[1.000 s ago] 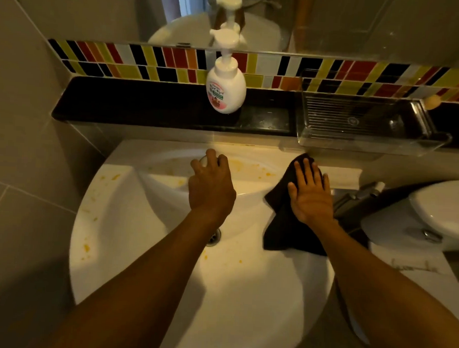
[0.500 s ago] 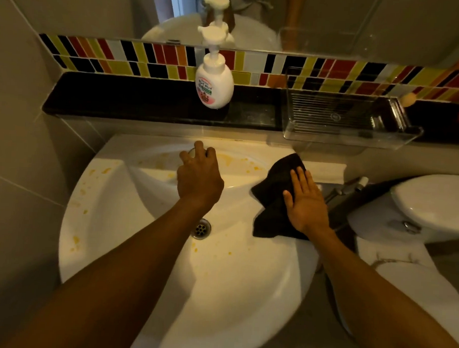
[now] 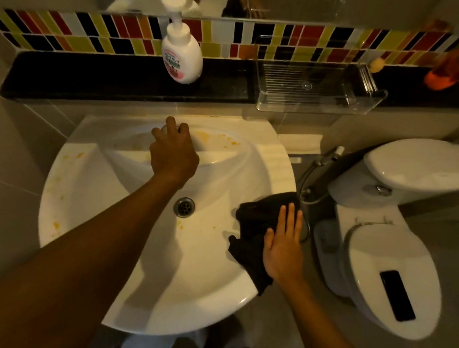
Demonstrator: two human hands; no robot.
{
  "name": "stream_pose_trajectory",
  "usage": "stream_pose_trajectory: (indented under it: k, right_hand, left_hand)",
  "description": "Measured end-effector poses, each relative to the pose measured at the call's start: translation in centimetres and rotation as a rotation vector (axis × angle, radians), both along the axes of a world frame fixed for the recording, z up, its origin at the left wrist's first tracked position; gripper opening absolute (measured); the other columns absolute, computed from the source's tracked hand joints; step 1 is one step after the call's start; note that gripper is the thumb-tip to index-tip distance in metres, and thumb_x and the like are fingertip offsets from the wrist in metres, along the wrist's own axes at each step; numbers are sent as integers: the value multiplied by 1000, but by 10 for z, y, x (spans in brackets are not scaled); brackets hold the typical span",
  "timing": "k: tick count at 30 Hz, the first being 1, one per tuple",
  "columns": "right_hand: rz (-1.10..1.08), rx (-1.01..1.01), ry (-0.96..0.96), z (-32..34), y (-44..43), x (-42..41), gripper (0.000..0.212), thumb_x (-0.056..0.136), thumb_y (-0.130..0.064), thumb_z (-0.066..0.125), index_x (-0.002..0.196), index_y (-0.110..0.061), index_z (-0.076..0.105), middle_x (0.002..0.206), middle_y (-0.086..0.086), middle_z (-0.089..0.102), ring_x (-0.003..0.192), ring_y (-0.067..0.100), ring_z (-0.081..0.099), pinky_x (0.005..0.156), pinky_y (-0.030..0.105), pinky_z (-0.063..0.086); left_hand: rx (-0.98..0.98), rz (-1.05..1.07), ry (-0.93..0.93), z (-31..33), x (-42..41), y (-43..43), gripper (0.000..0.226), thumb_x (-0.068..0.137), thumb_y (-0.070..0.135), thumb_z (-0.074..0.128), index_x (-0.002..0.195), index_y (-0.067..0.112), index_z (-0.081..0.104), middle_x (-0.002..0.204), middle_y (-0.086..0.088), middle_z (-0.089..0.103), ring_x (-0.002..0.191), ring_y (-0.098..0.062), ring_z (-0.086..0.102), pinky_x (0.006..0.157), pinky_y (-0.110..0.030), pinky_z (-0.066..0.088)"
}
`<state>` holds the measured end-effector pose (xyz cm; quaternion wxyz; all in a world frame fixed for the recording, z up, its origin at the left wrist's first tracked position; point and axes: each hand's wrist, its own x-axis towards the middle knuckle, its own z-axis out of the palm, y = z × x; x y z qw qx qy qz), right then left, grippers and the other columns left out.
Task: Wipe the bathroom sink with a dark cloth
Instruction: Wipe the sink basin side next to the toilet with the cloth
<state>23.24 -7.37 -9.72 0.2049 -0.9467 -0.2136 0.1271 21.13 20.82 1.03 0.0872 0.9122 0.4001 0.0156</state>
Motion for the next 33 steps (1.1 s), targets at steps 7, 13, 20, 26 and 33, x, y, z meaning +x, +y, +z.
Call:
stream_pose_trajectory:
  k: [7, 13, 20, 26, 33]
  right_hand:
    - [120, -160, -131, 1, 49, 91, 57, 100, -37, 22, 152, -20, 6, 162, 4, 4, 149, 24, -2, 120, 49, 12]
    - [299, -299, -247, -1, 116, 149, 58, 99, -41, 17, 151, -26, -3, 162, 0, -4, 148, 21, -9, 117, 46, -7]
    - [369, -282, -219, 1, 127, 164, 59, 99, -40, 25, 151, -28, 1, 162, 0, -3, 148, 21, -7, 118, 43, -6]
    - [234, -97, -209, 0, 53, 96, 58, 96, -37, 29, 150, -15, 21, 159, 7, 21, 148, 23, 12, 121, 44, 9]
    - [-63, 90, -43, 15, -8, 8, 43, 95, -31, 46, 135, -15, 46, 147, 6, 43, 138, 24, 35, 112, 44, 35]
  left_hand:
    - [46, 1, -28, -3, 1, 0, 44, 83, 18, 63, 124, 9, 47, 139, -18, 38, 113, -44, 45, 84, -46, 48]
    - [48, 14, -31, -6, 1, 2, 43, 82, 14, 63, 122, 10, 47, 137, -17, 38, 112, -43, 44, 82, -45, 49]
    - [37, 8, -16, -4, 0, 2, 51, 83, 18, 65, 129, 11, 45, 142, -16, 35, 119, -42, 42, 89, -46, 47]
    - [13, 26, -22, 0, 0, 1, 50, 84, 18, 66, 130, 10, 46, 143, -16, 35, 120, -40, 42, 91, -44, 47]
    - [25, 36, -51, 0, 0, 0, 44, 86, 20, 65, 126, 9, 51, 142, -17, 39, 118, -40, 46, 91, -46, 48]
